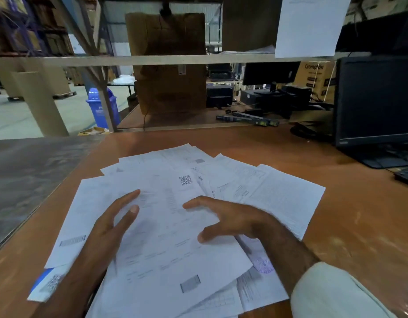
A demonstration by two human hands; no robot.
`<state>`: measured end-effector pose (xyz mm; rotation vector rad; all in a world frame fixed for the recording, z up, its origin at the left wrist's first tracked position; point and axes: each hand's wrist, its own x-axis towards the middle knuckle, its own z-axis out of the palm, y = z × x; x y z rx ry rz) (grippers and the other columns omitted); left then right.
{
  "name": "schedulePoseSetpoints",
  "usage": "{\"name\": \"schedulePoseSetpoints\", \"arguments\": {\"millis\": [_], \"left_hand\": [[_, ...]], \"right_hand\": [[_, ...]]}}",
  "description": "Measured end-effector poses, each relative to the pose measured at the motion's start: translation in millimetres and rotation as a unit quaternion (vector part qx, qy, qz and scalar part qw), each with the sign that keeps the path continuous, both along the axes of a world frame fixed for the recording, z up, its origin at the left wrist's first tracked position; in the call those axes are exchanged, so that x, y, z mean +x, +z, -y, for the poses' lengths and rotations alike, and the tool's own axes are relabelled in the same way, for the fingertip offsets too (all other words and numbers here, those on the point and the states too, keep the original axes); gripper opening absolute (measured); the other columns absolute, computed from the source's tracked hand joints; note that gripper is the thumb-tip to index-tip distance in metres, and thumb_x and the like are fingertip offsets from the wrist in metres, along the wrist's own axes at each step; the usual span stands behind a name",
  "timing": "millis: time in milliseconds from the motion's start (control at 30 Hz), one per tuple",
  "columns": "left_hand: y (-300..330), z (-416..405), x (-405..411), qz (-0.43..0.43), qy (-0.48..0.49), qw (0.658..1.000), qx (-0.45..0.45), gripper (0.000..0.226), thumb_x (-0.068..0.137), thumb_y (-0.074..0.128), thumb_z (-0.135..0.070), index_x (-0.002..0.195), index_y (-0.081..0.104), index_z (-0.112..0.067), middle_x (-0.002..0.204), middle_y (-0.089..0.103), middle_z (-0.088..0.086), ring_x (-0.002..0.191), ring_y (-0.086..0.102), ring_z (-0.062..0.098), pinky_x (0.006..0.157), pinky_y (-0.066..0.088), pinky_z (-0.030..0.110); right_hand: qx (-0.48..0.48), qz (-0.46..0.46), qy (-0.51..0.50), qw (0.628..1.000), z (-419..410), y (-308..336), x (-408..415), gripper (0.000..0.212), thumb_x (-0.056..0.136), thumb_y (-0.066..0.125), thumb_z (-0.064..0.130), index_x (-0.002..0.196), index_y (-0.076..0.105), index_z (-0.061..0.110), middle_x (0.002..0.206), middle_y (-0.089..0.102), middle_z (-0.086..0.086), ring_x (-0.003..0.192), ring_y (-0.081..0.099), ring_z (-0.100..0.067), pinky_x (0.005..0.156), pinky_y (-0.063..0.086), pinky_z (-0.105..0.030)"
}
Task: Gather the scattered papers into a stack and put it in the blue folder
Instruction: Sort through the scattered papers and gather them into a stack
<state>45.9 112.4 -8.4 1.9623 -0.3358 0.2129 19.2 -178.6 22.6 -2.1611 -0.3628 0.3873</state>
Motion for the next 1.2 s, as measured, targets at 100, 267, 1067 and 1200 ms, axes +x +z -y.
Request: {"name": "schedulePoseSetpoints", "arguments": {"millis": [100, 267, 1067, 1200], "left_hand": [[-5, -2, -1, 0.005, -0.025, 1.000, 0.013, 0.032, 0.094, 0.067, -0.003, 0.110, 0.077, -0.029, 0.117, 0.072, -0.024, 0.113, 0.060, -0.011, 0.095, 0.045, 0.012], [-8, -7, 1, -0.015, -0.029, 0.999, -0.008, 0.030, 0.096, 0.061, 0.003, 0.104, 0.079, -0.019, 0.114, 0.076, -0.011, 0.111, 0.065, 0.000, 0.097, 0.044, 0.028], [8, -9, -10, 0.004, 0.064, 0.997, -0.046, 0.032, 0.093, 0.059, 0.011, 0.099, 0.077, -0.015, 0.113, 0.071, -0.009, 0.106, 0.062, 0.010, 0.097, 0.041, 0.032], [5, -4, -10, 0.000, 0.058, 0.997, -0.043, 0.029, 0.093, 0.059, 0.013, 0.101, 0.077, -0.008, 0.114, 0.071, 0.002, 0.113, 0.060, 0.018, 0.095, 0.040, 0.029]], "right_hand": [[0.000, 0.034, -0.058, 0.998, 2, -6, 1, 0.066, 0.085, 0.078, 0.049, 0.141, 0.044, 0.051, 0.143, 0.051, 0.019, 0.124, 0.050, 0.000, 0.093, 0.041, -0.013], [-0.222, 0.179, -0.202, 0.937, 28, -24, 17, 0.069, 0.090, 0.051, 0.072, 0.147, 0.043, 0.033, 0.153, 0.044, 0.007, 0.140, 0.043, -0.020, 0.113, 0.038, -0.047], [-0.452, 0.056, -0.433, 0.778, 73, -13, -16, 0.078, 0.090, 0.026, 0.081, 0.123, 0.066, 0.023, 0.128, 0.065, -0.003, 0.117, 0.060, -0.028, 0.106, 0.032, -0.053], [-0.433, 0.073, -0.470, 0.766, 77, -12, -23, 0.063, 0.091, 0.045, 0.071, 0.124, 0.064, 0.021, 0.125, 0.066, -0.004, 0.118, 0.057, -0.026, 0.101, 0.039, -0.047]]}}
